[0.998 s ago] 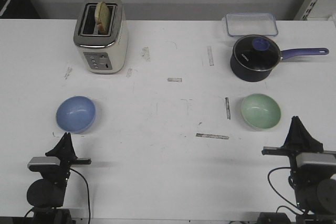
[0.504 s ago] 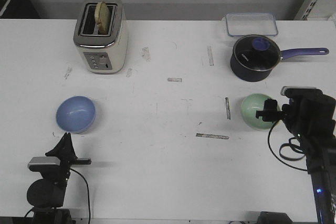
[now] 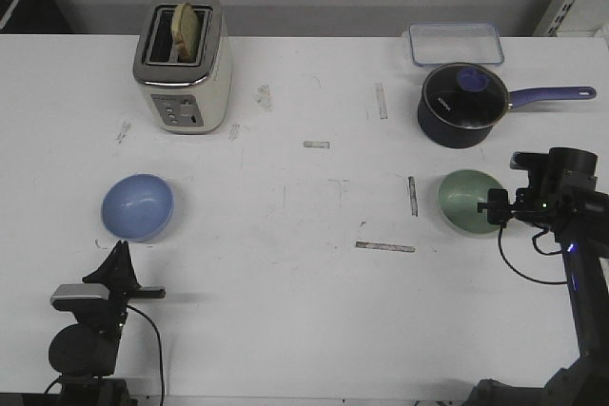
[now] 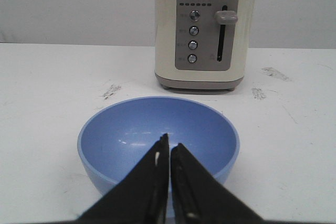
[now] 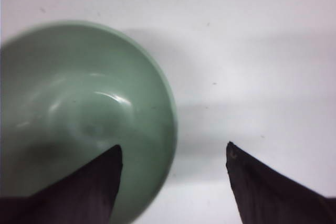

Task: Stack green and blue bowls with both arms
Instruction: 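Move the right gripper to the pale green bowl rim and grasp it, then drag the green bowl with the right gripper toward the table center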

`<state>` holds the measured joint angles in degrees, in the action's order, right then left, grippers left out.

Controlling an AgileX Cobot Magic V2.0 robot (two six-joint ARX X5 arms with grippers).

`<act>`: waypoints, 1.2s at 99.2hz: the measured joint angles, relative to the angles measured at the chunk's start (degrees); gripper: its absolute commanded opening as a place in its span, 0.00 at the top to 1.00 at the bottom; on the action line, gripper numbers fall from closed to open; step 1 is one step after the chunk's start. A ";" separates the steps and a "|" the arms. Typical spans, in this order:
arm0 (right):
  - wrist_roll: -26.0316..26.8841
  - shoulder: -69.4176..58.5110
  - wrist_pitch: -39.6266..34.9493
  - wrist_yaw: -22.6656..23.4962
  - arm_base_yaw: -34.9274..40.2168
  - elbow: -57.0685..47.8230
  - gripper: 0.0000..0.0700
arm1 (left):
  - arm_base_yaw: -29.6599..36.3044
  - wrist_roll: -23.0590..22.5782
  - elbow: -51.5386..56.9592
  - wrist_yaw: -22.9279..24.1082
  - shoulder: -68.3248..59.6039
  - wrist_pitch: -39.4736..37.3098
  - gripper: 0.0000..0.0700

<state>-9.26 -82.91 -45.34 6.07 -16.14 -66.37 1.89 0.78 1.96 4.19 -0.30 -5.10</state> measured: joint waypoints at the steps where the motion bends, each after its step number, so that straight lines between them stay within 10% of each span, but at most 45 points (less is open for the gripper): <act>1: -0.04 -0.42 0.07 0.00 0.00 0.00 0.39 | 0.00 0.00 0.00 0.00 0.00 0.00 1.00; 16: -0.90 -5.11 1.29 0.02 0.00 0.00 0.50 | 0.00 0.00 0.00 0.00 0.00 -0.02 1.00; 36: -1.05 -6.16 3.26 0.22 0.07 0.00 1.00 | 0.00 0.00 0.00 0.00 0.00 -0.02 1.00; 119: 1.77 9.01 0.42 7.48 11.74 -6.78 1.00 | 0.00 0.00 0.00 0.00 0.00 0.00 1.00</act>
<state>-7.49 -73.91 -44.93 13.54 -4.40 -73.14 1.89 0.78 1.96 4.19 -0.30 -5.10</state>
